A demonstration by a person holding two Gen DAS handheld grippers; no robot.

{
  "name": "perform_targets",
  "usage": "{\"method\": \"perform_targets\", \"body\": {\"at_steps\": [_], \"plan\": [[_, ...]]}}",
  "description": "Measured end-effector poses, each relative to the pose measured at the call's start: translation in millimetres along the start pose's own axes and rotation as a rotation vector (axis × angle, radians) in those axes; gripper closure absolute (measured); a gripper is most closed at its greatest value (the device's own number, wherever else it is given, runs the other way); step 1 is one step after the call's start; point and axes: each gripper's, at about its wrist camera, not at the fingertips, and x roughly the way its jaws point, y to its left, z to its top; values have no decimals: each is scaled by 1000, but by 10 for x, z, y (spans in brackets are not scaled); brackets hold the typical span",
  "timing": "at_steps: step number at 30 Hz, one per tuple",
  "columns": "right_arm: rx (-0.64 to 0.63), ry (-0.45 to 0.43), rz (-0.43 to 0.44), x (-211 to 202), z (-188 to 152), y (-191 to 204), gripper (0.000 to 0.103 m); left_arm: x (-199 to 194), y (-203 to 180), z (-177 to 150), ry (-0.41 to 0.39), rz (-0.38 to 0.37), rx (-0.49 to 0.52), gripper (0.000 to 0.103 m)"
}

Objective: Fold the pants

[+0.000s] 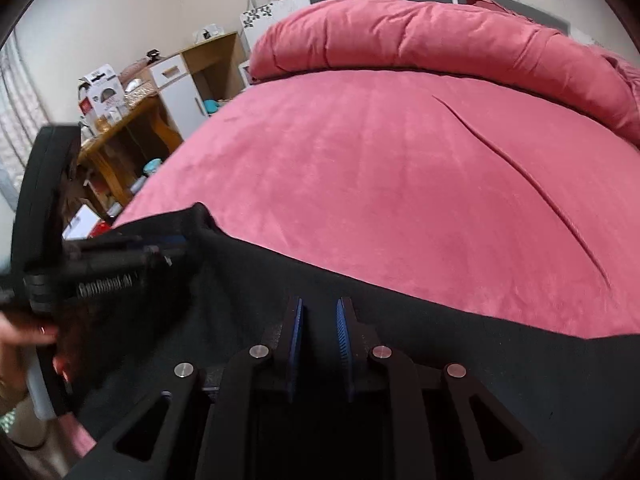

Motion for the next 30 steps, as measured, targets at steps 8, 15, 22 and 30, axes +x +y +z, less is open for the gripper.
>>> {"method": "perform_targets", "body": {"at_steps": [8,15,22,30], "plan": [[51,-63,-53,285,13,-135,89,97,-11,-33,-48,26,55,77],[163,-121,52,-158,-4,-228,73,-247,-55,-362,-86,56,96,73],[182,-115,-48,-678,-323,-510,58,-430,-27,-829,-96,45,69,73],[427,-121,-169,-1119,-824,-1267,55,-550,-13,-1055,-103,51,44,72]]}}
